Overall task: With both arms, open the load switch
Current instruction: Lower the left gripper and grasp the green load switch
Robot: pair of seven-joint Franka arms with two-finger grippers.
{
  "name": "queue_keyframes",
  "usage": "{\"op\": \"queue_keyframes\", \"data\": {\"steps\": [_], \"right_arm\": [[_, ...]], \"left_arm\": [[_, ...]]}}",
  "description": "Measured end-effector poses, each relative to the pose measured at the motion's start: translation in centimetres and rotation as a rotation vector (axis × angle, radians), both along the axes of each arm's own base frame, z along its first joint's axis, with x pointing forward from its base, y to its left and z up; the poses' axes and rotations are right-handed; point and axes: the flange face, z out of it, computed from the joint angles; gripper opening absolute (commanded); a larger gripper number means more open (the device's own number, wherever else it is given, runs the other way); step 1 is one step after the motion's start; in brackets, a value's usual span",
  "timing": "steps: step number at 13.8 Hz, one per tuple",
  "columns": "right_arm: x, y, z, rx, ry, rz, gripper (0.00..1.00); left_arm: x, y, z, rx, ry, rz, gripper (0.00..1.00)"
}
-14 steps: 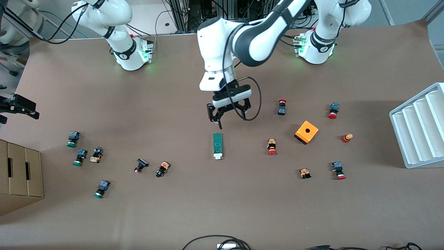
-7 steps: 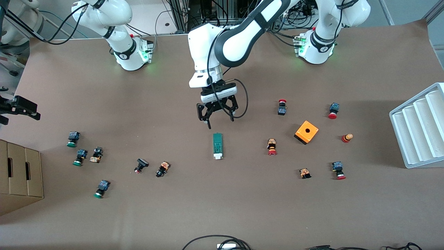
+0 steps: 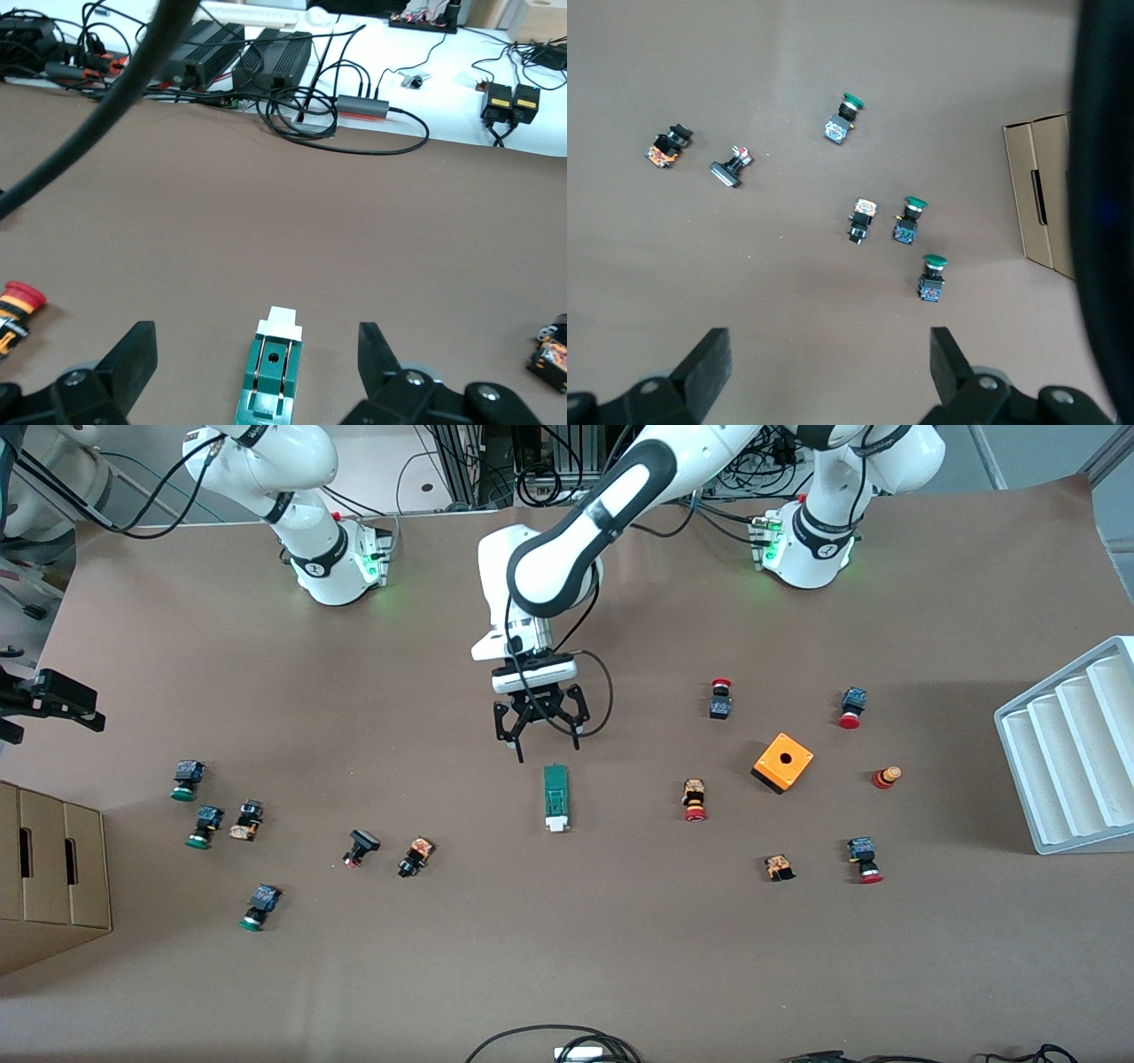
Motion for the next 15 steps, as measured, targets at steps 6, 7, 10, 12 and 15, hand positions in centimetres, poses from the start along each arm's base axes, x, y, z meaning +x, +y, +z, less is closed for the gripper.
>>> {"op": "queue_keyframes", "data": {"steps": [6, 7, 10, 12, 15], "right_arm": [[0.1, 0.0, -0.3, -0.004, 0.006, 0.001, 1.0], [0.2, -0.1, -0.5, -0.007, 0.01, 0.003, 1.0], [0.3, -0.6, -0.7, -0.008, 0.016, 0.091, 1.0], [0.2, -0.9, -0.6, -0.009, 0.016, 0.18, 1.0], [0.2, -1.0, -0.7, -0.009, 0.019, 0.212, 1.0]], "left_arm": [[-0.4, -0.1, -4.8, -0.062, -0.113, -0.011, 1.0], [-0.7, -0.2, -5.4, -0.079, -0.124, -0.012, 1.0], [-1.8, -0.4, -8.1, -0.092, -0.148, -0.027, 1.0], [-2.0, 0.0, -10.1, -0.085, -0.152, -0.029, 1.0], [-2.4, 0.3, -12.1, -0.071, -0.142, -0.03, 1.0]]}}
